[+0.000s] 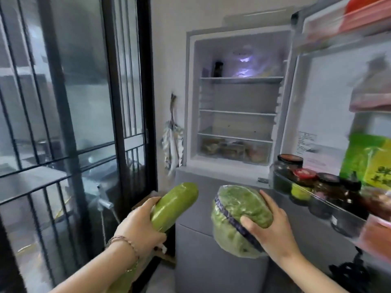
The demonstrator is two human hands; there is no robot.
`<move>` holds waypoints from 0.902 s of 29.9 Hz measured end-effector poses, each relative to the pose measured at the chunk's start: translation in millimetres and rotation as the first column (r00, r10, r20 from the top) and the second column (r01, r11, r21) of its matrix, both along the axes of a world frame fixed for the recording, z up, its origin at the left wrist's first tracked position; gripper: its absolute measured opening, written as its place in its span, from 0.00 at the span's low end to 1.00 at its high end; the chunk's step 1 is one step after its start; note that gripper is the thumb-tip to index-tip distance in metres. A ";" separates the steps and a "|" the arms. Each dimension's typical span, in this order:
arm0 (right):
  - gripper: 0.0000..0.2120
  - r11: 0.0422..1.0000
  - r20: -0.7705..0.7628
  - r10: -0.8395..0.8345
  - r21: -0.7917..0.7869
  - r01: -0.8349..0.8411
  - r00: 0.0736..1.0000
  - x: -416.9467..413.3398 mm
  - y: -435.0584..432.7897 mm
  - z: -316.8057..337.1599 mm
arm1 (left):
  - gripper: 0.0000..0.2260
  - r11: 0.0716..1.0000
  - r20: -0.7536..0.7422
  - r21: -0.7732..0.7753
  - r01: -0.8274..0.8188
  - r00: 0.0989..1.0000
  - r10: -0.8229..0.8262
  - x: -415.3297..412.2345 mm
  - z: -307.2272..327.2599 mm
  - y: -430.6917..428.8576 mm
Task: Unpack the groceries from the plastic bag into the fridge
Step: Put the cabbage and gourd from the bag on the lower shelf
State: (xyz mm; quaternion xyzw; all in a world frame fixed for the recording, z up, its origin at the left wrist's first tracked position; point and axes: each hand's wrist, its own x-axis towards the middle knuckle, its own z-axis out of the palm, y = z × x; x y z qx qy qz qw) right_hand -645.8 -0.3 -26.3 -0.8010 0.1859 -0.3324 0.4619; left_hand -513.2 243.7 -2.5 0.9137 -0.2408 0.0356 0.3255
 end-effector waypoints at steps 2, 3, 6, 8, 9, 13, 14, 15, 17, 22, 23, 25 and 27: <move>0.46 0.999 0.027 -0.039 0.003 0.039 0.999 46.1 -17.8 9.1 | 0.34 0.998 0.017 -0.034 0.048 0.999 -0.048 51.4 12.9 -25.3; 0.45 0.998 0.045 -0.057 0.012 0.056 0.997 67.9 -26.4 14.2 | 0.34 0.997 0.022 -0.048 0.068 0.998 -0.067 77.5 20.1 -38.8; 0.48 0.992 0.082 -0.122 0.046 0.118 0.989 129.3 -54.9 30.1 | 0.36 0.992 0.042 -0.069 0.108 0.994 -0.106 152.6 40.4 -83.7; 0.49 0.989 0.094 -0.136 0.077 0.129 0.986 167.2 -78.3 37.9 | 0.36 0.989 0.064 -0.084 0.124 0.991 -0.119 197.2 50.7 -115.7; 0.49 0.987 0.101 -0.151 0.076 0.144 0.983 185.2 -91.8 40.5 | 0.35 0.986 0.079 -0.094 0.135 0.989 -0.127 217.3 54.5 -131.7; 0.48 0.982 0.163 -0.182 0.074 0.172 0.970 251.9 -146.7 51.6 | 0.36 0.982 0.109 -0.120 0.148 0.985 -0.135 287.5 62.7 -195.1; 0.47 0.982 0.169 -0.183 0.083 0.171 0.968 269.2 -161.9 55.1 | 0.37 0.981 0.112 -0.127 0.144 0.985 -0.130 304.0 63.1 -211.8; 0.44 0.981 0.185 -0.181 0.099 0.165 0.966 288.3 -178.3 58.0 | 0.37 0.980 0.116 -0.139 0.141 0.985 -0.126 321.0 62.7 -229.9; 0.32 0.979 0.226 -0.188 0.119 0.164 0.956 324.7 -209.6 66.0 | 0.36 0.977 0.127 -0.161 0.138 0.985 -0.118 349.5 63.8 -262.5; 0.13 0.973 0.245 -0.219 0.134 0.190 0.945 411.5 -285.9 93.8 | 0.35 0.981 0.144 -0.136 0.141 0.982 -0.122 413.4 71.3 -334.9; 0.12 0.971 0.237 -0.228 0.129 0.202 0.944 426.5 -298.3 98.8 | 0.35 0.981 0.136 -0.132 0.141 0.983 -0.123 424.2 72.5 -345.7; 0.16 0.970 0.207 -0.238 0.109 0.219 0.949 453.6 -322.0 103.4 | 0.35 0.984 0.116 -0.120 0.133 0.986 -0.119 442.9 72.6 -363.4; 0.21 0.970 0.189 -0.234 0.108 0.216 0.954 475.2 -335.4 104.6 | 0.34 0.987 0.095 -0.104 0.125 0.989 -0.115 457.7 70.6 -374.8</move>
